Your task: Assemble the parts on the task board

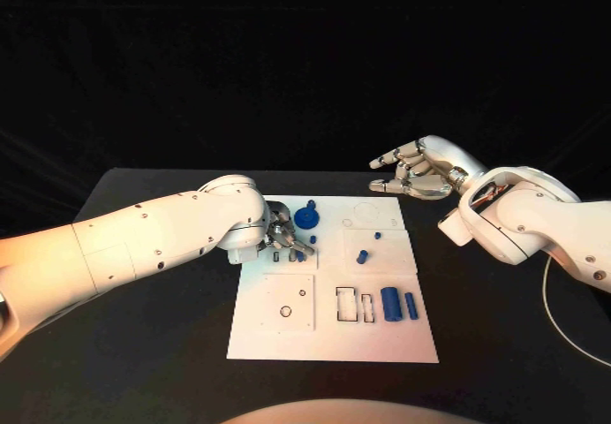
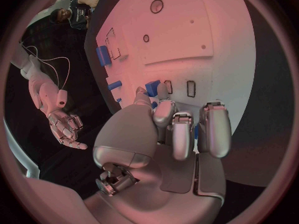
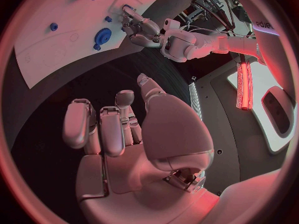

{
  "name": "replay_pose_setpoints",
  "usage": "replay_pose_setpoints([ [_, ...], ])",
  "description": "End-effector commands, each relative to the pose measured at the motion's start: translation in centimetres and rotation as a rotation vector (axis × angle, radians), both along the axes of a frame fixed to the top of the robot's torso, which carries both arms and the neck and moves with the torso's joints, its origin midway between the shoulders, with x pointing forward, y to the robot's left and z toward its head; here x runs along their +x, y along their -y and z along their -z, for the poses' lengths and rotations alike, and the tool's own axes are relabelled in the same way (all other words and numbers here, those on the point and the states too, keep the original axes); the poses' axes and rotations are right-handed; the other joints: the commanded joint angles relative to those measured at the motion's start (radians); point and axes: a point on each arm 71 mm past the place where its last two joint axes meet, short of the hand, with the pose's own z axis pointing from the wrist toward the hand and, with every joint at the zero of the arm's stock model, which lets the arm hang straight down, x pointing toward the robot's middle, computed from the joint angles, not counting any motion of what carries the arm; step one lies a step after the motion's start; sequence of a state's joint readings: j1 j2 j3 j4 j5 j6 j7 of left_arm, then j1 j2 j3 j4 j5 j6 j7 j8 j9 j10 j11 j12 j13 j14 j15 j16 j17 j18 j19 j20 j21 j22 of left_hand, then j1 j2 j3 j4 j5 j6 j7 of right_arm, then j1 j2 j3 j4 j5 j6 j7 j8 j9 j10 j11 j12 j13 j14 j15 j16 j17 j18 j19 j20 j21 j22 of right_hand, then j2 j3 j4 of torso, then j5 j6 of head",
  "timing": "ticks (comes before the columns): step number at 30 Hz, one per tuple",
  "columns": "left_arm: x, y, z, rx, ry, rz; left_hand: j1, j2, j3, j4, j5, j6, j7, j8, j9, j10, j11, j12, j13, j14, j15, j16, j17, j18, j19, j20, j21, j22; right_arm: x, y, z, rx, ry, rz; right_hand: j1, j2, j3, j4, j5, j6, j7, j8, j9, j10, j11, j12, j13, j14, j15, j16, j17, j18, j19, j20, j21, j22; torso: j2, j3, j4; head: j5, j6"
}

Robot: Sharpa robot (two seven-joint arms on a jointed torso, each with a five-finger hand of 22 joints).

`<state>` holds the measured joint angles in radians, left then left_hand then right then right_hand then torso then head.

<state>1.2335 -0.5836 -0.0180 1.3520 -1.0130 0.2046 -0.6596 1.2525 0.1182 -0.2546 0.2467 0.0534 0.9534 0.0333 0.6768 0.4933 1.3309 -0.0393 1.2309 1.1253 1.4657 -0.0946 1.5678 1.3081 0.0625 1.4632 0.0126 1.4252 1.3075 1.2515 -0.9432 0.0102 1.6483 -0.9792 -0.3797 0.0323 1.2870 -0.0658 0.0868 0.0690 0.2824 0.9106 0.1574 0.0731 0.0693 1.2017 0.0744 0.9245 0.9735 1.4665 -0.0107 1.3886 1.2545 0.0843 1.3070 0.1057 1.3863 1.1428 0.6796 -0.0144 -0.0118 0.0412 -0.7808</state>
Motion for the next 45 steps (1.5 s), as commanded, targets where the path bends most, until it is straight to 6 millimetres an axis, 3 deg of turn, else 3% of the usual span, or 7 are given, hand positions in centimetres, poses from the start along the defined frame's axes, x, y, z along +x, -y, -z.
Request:
replay_pose_setpoints([
  [1, -0.1, 0.1, 0.0, 0.008, -0.008, 0.015, 0.005, -0.009, 0.005, 0.000, -0.003, -0.008, -0.002, 0.005, 0.001, 0.008, 0.001, 0.004, 0.002, 0.105, -0.004, 0.003, 0.263, -0.019, 0.052, -0.005, 0.005, 0.065, 0.0, -0.2, 0.1, -0.006, -0.004, -0.016, 0.003, 0.011, 0.001, 0.007, -0.005, 0.008, 0.001, 0.005, 0.002, -0.001, -0.005, -0.001, 0.000, 0.039, 0.003, -0.004, -0.001, 0.008, -0.006, -0.003, -0.006, -0.001, 0.000, -0.0004, 0.0004, 0.001, -0.001],
  [12, -0.2, 0.2, 0.0, 0.003, -0.004, 0.016, 0.038, -0.008, 0.040, -0.019, -0.003, -0.012, -0.005, 0.008, 0.012, 0.009, -0.001, 0.003, 0.004, 0.105, -0.005, 0.003, 0.263, -0.019, 0.052, -0.005, 0.006, 0.068, 0.0, -0.2, 0.1, -0.007, -0.006, -0.018, 0.003, 0.011, 0.000, 0.008, -0.005, 0.008, 0.001, 0.006, 0.002, -0.001, -0.006, -0.001, 0.000, 0.039, 0.003, -0.004, -0.001, 0.008, -0.006, -0.004, -0.006, -0.001, 0.000, -0.0001, -0.0005, 0.002, -0.005],
  [20, 0.0, 0.2, -0.2, -0.021, 0.022, -0.014, 0.219, 0.059, 0.215, -0.119, -0.001, -0.057, -0.005, -0.028, 0.006, -0.016, -0.006, -0.029, -0.017, 0.105, -0.013, 0.003, 0.263, -0.019, 0.051, -0.015, 0.006, 0.070, 0.0, -0.3, 0.2, -0.008, -0.008, -0.019, 0.003, 0.011, 0.000, 0.008, -0.005, 0.008, 0.001, 0.006, 0.002, 0.000, -0.006, 0.000, 0.000, 0.039, 0.003, -0.005, -0.002, 0.008, -0.006, -0.004, -0.006, -0.001, 0.000, 0.0001, -0.0002, 0.002, -0.007],
  [24, -0.1, 0.1, -0.2, -0.032, 0.022, -0.023, 0.208, 0.015, 0.347, -0.123, 0.001, -0.059, 0.001, -0.041, 0.010, -0.027, 0.000, -0.058, -0.041, 0.105, -0.002, 0.003, 0.263, -0.019, 0.049, -0.006, 0.003, 0.070, 0.0, -0.3, 0.2, -0.009, -0.010, -0.020, 0.004, 0.012, 0.000, 0.008, -0.004, 0.009, 0.001, 0.006, 0.002, 0.000, -0.006, 0.000, -0.001, 0.039, 0.003, -0.005, -0.003, 0.008, -0.007, -0.004, -0.007, -0.004, 0.000, 0.0002, -0.0004, 0.003, -0.007],
  [28, -0.2, -0.2, -0.2, -0.041, 0.012, -0.028, 0.138, -0.095, 0.597, -0.121, 0.003, -0.058, 0.009, -0.042, 0.029, -0.029, 0.002, -0.080, -0.057, 0.105, 0.003, 0.003, 0.263, -0.018, 0.049, -0.002, 0.000, 0.072, 0.0, -0.3, 0.2, -0.010, -0.012, -0.021, 0.006, 0.013, 0.000, 0.008, -0.001, 0.009, 0.001, 0.006, 0.002, -0.001, -0.006, 0.000, -0.002, 0.039, 0.003, -0.006, -0.004, 0.008, -0.007, -0.004, -0.008, -0.004, 0.000, 0.0002, -0.0002, 0.002, -0.007],
  [32, -0.4, -0.6, -0.3, -0.050, 0.004, -0.036, 0.094, -0.143, 0.711, -0.128, 0.000, -0.058, 0.010, -0.036, 0.042, -0.027, 0.003, -0.084, -0.060, 0.105, 0.001, 0.003, 0.263, -0.018, 0.048, 0.003, -0.003, 0.072, 0.0, -0.3, 0.3, -0.013, -0.015, -0.019, 0.007, 0.014, 0.000, 0.008, 0.001, 0.010, 0.001, 0.006, 0.002, -0.001, -0.007, 0.000, -0.001, 0.039, 0.003, -0.006, -0.004, 0.008, -0.007, -0.004, -0.008, -0.004, 0.000, 0.0003, 0.0005, -0.001, -0.007],
  [45, -0.4, -1.5, -0.7, -0.081, 0.062, -0.088, 0.005, -0.205, 0.883, -0.163, 0.000, -0.057, 0.006, -0.014, 0.076, -0.013, 0.006, -0.078, -0.052, 0.105, 0.001, 0.003, 0.263, -0.018, 0.051, 0.001, -0.003, 0.078, 0.1, -0.4, 0.3, -0.015, -0.017, -0.021, 0.005, 0.014, -0.003, 0.011, 0.003, 0.010, 0.001, 0.006, 0.002, -0.002, -0.006, -0.001, -0.003, 0.038, 0.002, -0.009, -0.007, 0.009, -0.009, -0.004, -0.010, -0.008, 0.001, 0.0004, 0.0005, 0.002, -0.007],
])
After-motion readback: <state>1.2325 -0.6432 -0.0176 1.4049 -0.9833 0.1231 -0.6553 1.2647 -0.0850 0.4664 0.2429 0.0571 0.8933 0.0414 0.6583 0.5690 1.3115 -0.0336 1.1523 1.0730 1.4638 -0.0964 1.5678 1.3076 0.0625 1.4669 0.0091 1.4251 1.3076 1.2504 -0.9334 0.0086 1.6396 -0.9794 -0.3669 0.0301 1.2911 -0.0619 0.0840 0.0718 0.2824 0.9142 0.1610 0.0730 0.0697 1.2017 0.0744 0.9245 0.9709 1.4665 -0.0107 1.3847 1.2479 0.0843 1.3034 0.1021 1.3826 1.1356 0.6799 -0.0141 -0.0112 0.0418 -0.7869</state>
